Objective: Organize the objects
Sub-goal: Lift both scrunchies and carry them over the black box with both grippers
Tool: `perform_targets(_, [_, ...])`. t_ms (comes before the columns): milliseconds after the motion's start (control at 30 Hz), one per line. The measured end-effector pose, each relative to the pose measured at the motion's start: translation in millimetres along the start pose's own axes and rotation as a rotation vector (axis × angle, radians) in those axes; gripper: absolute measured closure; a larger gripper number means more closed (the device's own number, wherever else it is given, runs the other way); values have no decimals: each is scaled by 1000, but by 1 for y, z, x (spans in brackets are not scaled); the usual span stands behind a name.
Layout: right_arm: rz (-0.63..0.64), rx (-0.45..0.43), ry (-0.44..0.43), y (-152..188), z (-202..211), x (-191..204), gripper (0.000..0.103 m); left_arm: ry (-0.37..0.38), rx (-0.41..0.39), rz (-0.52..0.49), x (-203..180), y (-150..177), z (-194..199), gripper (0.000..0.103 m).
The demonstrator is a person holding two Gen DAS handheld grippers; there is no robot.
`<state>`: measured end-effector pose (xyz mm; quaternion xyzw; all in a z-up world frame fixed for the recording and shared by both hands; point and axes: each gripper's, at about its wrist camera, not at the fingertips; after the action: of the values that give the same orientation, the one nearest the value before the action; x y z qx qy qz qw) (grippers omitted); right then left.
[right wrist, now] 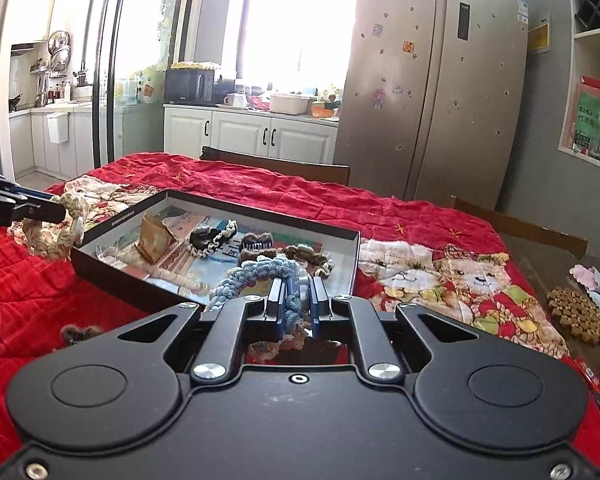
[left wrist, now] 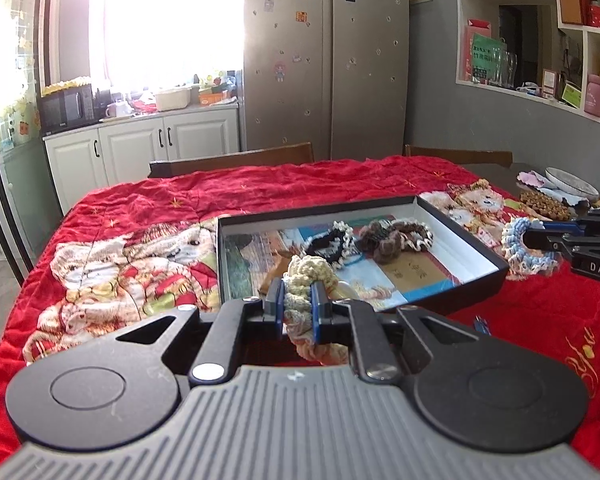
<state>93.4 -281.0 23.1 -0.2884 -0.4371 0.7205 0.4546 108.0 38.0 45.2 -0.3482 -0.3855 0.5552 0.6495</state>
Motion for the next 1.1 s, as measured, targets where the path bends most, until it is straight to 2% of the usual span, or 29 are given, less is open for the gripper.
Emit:
perform_targets(267, [9, 8, -14, -13, -20, 4, 91, -17, -13, 8, 4, -15, -14, 87])
perform_targets(600, [-25, -10, 20, -26, -44, -6, 91, -38, -29, 38, 7, -31, -36, 87])
perform_targets(1100, [-88, -4, 72, -40, -92, -25, 91, -91, -4, 54, 0, -50, -84, 87])
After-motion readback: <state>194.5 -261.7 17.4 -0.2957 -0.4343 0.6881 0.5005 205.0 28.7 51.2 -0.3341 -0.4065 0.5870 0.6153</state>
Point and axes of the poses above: each gripper's, at about its wrist camera, not at the fingertips, and z roughly against the way its jaws point, x to its left, y to its underside, and after that the axes turned 13 degrees about -y, right-handed
